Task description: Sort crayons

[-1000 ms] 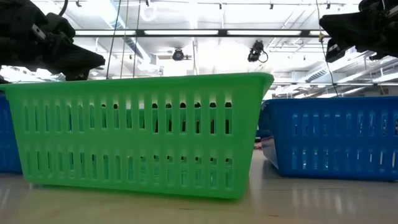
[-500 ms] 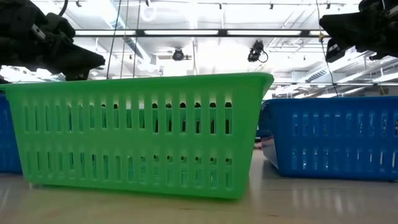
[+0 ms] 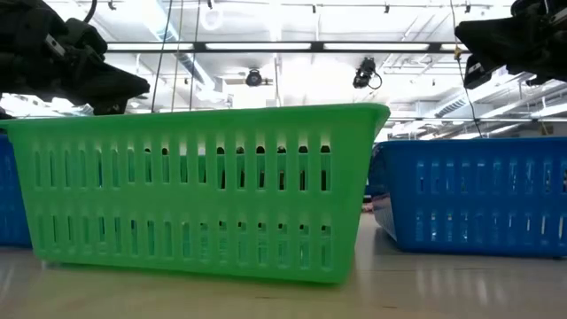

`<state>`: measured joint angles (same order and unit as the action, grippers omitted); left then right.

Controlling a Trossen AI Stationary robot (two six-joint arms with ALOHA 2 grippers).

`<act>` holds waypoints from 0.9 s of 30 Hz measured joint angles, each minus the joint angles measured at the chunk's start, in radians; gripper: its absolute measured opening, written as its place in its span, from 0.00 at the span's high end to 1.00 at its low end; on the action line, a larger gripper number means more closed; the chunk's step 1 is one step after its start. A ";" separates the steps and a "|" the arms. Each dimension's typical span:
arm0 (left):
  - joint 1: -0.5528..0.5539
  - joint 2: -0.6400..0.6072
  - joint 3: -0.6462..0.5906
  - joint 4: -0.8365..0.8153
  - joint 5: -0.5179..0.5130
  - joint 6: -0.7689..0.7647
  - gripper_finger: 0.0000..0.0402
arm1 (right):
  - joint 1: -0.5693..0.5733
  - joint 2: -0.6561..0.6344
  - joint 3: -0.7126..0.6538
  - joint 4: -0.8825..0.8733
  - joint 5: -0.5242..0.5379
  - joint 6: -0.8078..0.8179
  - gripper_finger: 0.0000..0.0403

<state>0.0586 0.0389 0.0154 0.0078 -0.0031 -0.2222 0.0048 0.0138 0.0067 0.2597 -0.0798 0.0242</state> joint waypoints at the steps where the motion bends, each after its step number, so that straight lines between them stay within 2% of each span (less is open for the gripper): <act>1: 0.000 0.000 0.000 0.000 0.000 0.000 0.89 | 0.000 0.000 0.000 0.000 0.000 0.000 0.91; 15: 0.000 0.000 0.000 0.000 0.000 0.000 0.89 | 0.000 0.000 0.000 0.000 0.000 -0.002 0.91; 18: 0.000 0.000 0.000 0.001 0.000 -0.011 0.89 | -0.001 0.000 0.000 0.011 0.021 -0.086 0.91; 21: 0.000 0.001 0.000 0.041 -0.012 -0.064 0.89 | -0.002 0.001 0.000 0.100 0.072 -0.192 0.91; 27: 0.013 0.000 0.000 0.210 -0.144 -0.009 0.89 | -0.002 0.000 0.000 0.328 0.152 -0.183 0.91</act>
<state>0.0719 0.0390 0.0151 0.2173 -0.1470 -0.2315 0.0032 0.0143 0.0063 0.5873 0.0718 -0.1586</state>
